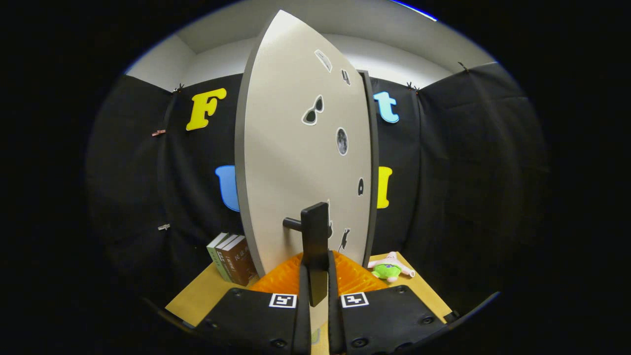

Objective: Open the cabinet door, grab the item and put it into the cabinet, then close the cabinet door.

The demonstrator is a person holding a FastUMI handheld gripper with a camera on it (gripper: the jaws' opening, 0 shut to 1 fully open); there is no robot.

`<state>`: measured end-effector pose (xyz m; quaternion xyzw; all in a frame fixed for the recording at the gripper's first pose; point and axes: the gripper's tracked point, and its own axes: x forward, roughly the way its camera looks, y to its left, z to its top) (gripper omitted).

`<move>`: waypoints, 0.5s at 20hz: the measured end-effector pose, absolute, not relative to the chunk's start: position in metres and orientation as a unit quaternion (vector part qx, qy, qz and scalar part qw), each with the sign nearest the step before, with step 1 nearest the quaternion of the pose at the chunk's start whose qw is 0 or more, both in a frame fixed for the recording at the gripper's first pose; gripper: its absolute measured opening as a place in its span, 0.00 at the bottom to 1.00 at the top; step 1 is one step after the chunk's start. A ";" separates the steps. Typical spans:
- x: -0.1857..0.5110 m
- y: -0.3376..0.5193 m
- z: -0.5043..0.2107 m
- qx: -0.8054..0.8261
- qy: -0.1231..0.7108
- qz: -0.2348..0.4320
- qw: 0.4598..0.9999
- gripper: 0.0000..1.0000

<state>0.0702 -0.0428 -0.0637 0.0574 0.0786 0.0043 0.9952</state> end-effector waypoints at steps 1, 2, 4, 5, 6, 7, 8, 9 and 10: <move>0.067 -0.052 -0.064 0.058 0.078 -0.007 0.995 0.18; 0.066 -0.060 -0.065 0.058 0.078 -0.018 0.995 0.17; 0.063 -0.077 -0.067 0.054 0.078 -0.039 0.995 0.17; 0.059 -0.085 -0.066 0.055 0.080 -0.045 0.994 0.17; 0.056 -0.090 -0.066 0.057 0.080 -0.049 0.994 0.15; 0.053 -0.098 -0.064 0.058 0.076 -0.054 0.994 0.12; 0.051 -0.106 -0.062 0.060 0.075 -0.055 0.994 0.14; 0.047 -0.113 -0.062 0.061 0.073 -0.054 0.994 0.14; 0.043 -0.123 -0.062 0.058 0.072 -0.058 0.994 0.14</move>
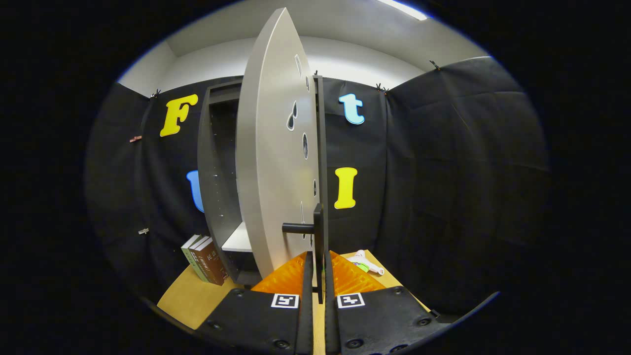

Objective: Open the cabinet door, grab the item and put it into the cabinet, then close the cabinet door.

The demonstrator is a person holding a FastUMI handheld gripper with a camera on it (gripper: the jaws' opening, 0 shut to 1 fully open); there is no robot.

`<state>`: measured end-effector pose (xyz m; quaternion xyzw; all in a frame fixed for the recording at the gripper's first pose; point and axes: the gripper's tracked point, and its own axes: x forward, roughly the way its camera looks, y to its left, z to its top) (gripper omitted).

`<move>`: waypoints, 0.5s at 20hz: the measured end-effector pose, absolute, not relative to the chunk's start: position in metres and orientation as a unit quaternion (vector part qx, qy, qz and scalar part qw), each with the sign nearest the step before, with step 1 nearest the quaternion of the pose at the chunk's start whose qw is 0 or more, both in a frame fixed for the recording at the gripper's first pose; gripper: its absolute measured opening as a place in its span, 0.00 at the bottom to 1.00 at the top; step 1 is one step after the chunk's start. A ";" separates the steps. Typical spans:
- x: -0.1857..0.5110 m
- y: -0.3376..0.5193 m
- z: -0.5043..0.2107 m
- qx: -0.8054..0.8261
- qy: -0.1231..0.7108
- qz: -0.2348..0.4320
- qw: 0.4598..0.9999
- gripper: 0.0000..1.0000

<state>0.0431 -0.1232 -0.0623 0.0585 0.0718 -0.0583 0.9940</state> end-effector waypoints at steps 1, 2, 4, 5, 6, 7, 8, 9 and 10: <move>0.040 -0.132 -0.063 0.053 0.072 -0.064 0.994 0.14; 0.036 -0.142 -0.065 0.050 0.071 -0.071 0.994 0.12; 0.034 -0.161 -0.067 0.049 0.069 -0.089 0.992 0.11; 0.032 -0.169 -0.067 0.051 0.067 -0.097 0.992 0.11; 0.030 -0.173 -0.068 0.055 0.066 -0.103 0.991 0.11; 0.026 -0.181 -0.068 0.052 0.065 -0.115 0.990 0.09; 0.023 -0.190 -0.069 0.050 0.063 -0.127 0.989 0.06; 0.022 -0.198 -0.068 0.050 0.060 -0.136 0.988 0.05; 0.021 -0.199 -0.066 0.056 0.057 -0.137 0.987 0.07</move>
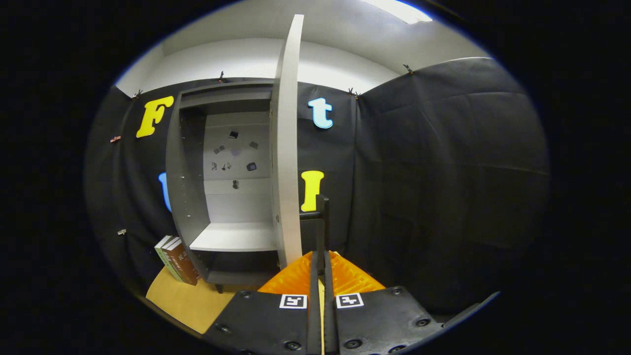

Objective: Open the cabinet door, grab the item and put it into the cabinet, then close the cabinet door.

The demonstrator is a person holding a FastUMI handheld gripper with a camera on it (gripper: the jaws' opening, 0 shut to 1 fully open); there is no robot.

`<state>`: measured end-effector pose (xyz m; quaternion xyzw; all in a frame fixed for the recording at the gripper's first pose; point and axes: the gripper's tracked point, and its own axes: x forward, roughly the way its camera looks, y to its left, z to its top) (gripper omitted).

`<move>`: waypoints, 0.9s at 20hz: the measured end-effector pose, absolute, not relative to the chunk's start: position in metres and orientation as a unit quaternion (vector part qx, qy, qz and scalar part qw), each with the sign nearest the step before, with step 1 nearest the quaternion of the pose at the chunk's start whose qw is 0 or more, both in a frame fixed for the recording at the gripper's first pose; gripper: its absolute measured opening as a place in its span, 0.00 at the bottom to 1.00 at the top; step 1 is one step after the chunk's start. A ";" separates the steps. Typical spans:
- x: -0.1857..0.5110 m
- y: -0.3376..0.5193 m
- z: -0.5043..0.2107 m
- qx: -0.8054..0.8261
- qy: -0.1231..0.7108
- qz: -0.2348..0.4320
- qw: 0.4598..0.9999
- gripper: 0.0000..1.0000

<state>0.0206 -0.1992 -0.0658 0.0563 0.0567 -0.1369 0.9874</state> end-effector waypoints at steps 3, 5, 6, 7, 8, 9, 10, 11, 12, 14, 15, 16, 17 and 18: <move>0.016 -0.194 -0.070 0.071 0.060 -0.125 0.988 0.09; 0.012 -0.195 -0.071 0.064 0.061 -0.126 0.988 0.09; 0.009 -0.197 -0.068 0.059 0.060 -0.131 0.988 0.09; 0.005 -0.198 -0.067 0.054 0.058 -0.136 0.988 0.09; 0.002 -0.199 -0.065 0.049 0.055 -0.140 0.987 0.12; -0.004 -0.198 -0.062 0.044 0.052 -0.142 0.988 0.14; -0.006 -0.193 -0.059 0.044 0.048 -0.138 0.988 0.24; -0.011 -0.190 -0.054 0.043 0.039 -0.136 0.989 0.35; -0.013 -0.185 -0.047 0.045 0.027 -0.131 0.990 0.46; -0.014 -0.164 -0.036 0.057 -0.006 -0.112 0.992 0.67; -0.017 -0.153 -0.032 0.062 -0.021 -0.102 0.993 0.78; -0.019 -0.145 -0.031 0.066 -0.034 -0.097 0.993 0.88; -0.018 -0.133 -0.032 0.068 -0.039 -0.085 0.993 0.99; -0.017 -0.117 -0.037 0.071 -0.035 -0.069 0.994 0.98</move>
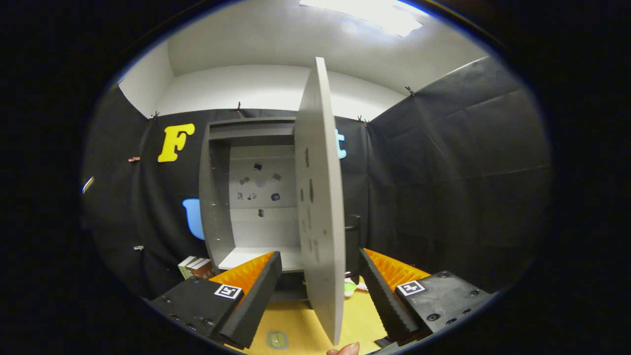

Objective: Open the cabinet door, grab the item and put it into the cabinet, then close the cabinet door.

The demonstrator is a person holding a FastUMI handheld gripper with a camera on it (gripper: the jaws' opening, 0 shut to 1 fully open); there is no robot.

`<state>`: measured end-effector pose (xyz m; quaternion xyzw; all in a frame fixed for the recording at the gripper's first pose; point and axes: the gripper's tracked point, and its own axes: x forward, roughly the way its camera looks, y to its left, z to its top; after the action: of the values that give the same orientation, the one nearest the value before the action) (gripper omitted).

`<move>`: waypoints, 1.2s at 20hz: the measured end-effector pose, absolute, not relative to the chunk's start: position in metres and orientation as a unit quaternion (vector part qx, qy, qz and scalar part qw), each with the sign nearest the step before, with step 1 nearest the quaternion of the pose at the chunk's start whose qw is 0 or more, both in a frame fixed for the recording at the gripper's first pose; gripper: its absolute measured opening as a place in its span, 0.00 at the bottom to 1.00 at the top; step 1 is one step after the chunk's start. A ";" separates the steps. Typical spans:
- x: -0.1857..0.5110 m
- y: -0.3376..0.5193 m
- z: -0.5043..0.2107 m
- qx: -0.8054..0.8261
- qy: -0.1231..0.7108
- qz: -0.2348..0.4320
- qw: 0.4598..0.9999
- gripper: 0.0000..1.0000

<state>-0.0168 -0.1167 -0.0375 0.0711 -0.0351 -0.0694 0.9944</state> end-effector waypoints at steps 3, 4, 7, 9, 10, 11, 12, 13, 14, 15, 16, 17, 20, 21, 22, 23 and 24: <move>-0.003 -0.076 -0.066 0.074 0.003 -0.032 0.997 0.98; 0.003 -0.064 -0.077 0.070 0.019 -0.023 0.997 0.98; 0.025 -0.032 -0.115 0.065 0.068 -0.002 0.996 0.98; 0.036 -0.015 -0.149 0.069 0.113 0.008 0.991 0.98; 0.044 -0.009 -0.165 0.070 0.131 0.010 0.989 0.98; 0.050 -0.004 -0.182 0.069 0.150 0.012 0.986 0.98; 0.055 0.001 -0.201 0.066 0.171 0.015 0.983 0.98; 0.060 0.007 -0.219 0.065 0.190 0.020 0.979 0.98; 0.065 0.014 -0.237 0.064 0.209 0.027 0.975 0.99; 0.070 0.020 -0.256 0.065 0.228 0.030 0.971 0.98; 0.078 0.028 -0.276 0.065 0.246 0.035 0.966 0.98; 0.080 0.032 -0.296 0.064 0.265 0.037 0.962 0.98; 0.087 0.039 -0.354 0.062 0.311 0.039 0.947 0.99; 0.086 0.041 -0.373 0.060 0.328 0.037 0.942 0.99; 0.083 0.042 -0.394 0.059 0.346 0.036 0.936 0.99; 0.081 0.043 -0.415 0.060 0.361 0.036 0.930 0.99; 0.078 0.042 -0.430 0.058 0.377 0.035 0.924 0.99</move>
<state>0.0780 0.0417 -0.4296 0.0578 0.3773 0.0352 0.9236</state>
